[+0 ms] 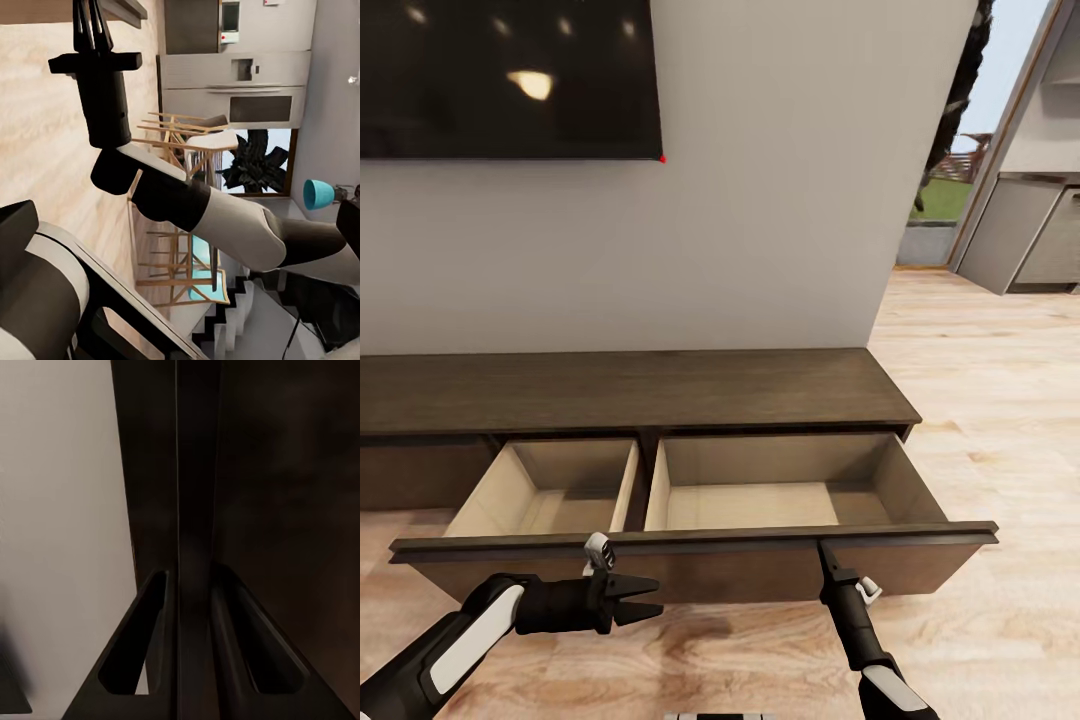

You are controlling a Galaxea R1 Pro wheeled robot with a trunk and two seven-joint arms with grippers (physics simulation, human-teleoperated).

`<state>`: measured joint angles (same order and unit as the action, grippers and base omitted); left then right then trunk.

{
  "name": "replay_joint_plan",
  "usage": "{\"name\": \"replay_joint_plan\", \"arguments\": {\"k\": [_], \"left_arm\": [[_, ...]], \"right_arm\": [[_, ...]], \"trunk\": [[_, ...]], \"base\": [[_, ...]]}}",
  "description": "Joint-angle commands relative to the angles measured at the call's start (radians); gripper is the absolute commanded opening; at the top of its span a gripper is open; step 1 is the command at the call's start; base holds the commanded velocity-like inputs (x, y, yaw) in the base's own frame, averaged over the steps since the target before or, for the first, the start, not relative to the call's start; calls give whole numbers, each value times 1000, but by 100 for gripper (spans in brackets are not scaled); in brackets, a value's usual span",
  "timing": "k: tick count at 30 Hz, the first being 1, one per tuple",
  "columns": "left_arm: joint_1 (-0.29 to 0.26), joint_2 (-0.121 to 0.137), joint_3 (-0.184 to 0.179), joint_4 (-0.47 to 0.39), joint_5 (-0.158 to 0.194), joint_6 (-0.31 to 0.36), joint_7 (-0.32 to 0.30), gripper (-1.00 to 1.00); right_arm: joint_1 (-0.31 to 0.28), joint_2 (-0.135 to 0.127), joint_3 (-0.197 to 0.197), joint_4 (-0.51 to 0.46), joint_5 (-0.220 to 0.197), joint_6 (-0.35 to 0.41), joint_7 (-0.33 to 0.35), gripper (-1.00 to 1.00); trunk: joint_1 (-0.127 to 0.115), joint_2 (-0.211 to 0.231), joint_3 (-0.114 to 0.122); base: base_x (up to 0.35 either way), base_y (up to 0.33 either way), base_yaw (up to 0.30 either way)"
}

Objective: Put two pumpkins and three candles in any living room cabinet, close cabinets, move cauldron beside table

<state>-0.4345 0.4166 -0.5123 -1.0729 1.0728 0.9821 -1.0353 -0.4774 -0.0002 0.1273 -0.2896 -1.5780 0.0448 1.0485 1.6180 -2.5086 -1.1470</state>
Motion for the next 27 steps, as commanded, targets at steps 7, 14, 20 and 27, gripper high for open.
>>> {"name": "replay_joint_plan", "arguments": {"k": [7, 14, 20, 27], "left_arm": [[-1, 1, -3, 1, 4, 4, -2, 100], [-1, 2, -2, 1, 4, 4, -2, 100], [-1, 1, -2, 1, 4, 4, -2, 100], [-1, 2, -2, 1, 4, 4, -2, 100]], "right_arm": [[-2, 0, 23, -2, -8, 9, 16, -100], [-2, 0, 23, -1, -8, 9, 13, 100], [-1, 0, 23, 0, -8, 23, 10, 100], [-1, 0, 23, 0, -7, 47, 10, 100]], "trunk": [[0, 0, -1], [0, 0, -1], [0, 0, -1], [0, 0, -1]], "base": [[0, 0, 0], [0, 0, 0], [-3, 0, 0], [-150, 0, 0]]}}
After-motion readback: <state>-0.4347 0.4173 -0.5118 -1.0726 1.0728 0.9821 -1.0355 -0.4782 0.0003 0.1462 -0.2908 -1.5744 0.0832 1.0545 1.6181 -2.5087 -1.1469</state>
